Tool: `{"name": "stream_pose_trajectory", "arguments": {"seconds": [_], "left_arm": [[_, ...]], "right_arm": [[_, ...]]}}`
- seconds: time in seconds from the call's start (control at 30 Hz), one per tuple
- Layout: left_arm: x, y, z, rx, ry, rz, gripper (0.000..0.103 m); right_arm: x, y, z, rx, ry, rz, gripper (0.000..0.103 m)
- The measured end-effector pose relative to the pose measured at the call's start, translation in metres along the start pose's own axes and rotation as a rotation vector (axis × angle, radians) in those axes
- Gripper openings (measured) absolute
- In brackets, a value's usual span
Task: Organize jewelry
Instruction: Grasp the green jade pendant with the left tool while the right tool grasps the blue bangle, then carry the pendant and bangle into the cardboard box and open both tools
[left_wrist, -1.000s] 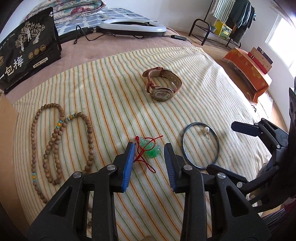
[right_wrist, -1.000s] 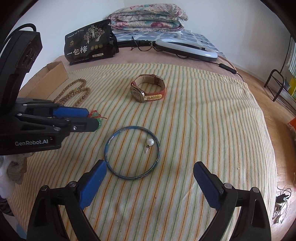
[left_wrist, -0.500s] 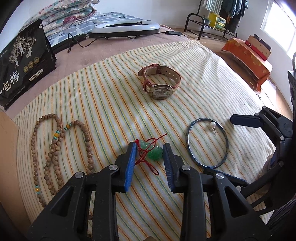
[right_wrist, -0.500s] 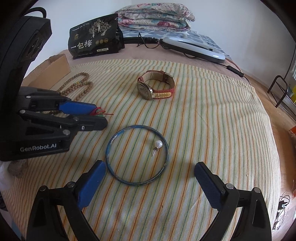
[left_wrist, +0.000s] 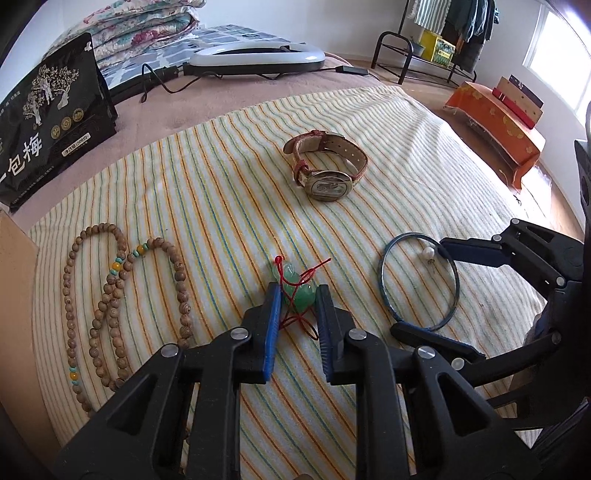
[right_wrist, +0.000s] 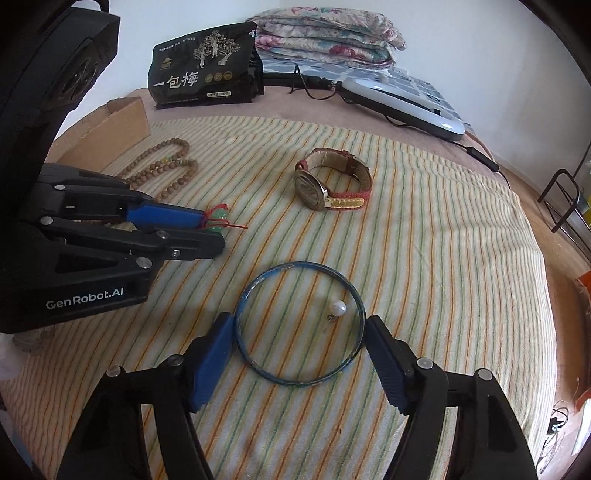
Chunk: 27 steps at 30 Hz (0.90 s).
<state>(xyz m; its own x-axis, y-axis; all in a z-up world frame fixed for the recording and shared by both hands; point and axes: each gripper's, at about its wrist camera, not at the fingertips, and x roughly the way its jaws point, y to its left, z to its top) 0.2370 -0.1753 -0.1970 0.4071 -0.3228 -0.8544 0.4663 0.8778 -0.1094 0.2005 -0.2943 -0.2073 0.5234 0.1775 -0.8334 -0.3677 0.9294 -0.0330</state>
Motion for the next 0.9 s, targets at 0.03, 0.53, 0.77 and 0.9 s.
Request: {"name": "stream_pose_trajectory", "arguments": {"seconds": [0.03, 0.53, 0.77, 0.9], "left_arm": [[0.000, 0.002, 0.001, -0.006, 0.001, -0.008, 0.018], [-0.025, 0.001, 0.007, -0.029, -0.073, -0.028, 0.018], [-0.058, 0.001, 0.014, -0.047, -0.140, -0.053, 0.018], [-0.081, 0.005, 0.019, -0.070, -0.183, -0.062, 0.018]], "right_arm": [[0.000, 0.000, 0.000, 0.000, -0.001, 0.001, 0.074], [-0.022, -0.008, 0.003, 0.028, -0.051, 0.006, 0.073], [-0.048, -0.013, 0.011, 0.033, -0.092, -0.006, 0.073], [-0.066, -0.017, 0.017, 0.046, -0.122, -0.012, 0.073]]}}
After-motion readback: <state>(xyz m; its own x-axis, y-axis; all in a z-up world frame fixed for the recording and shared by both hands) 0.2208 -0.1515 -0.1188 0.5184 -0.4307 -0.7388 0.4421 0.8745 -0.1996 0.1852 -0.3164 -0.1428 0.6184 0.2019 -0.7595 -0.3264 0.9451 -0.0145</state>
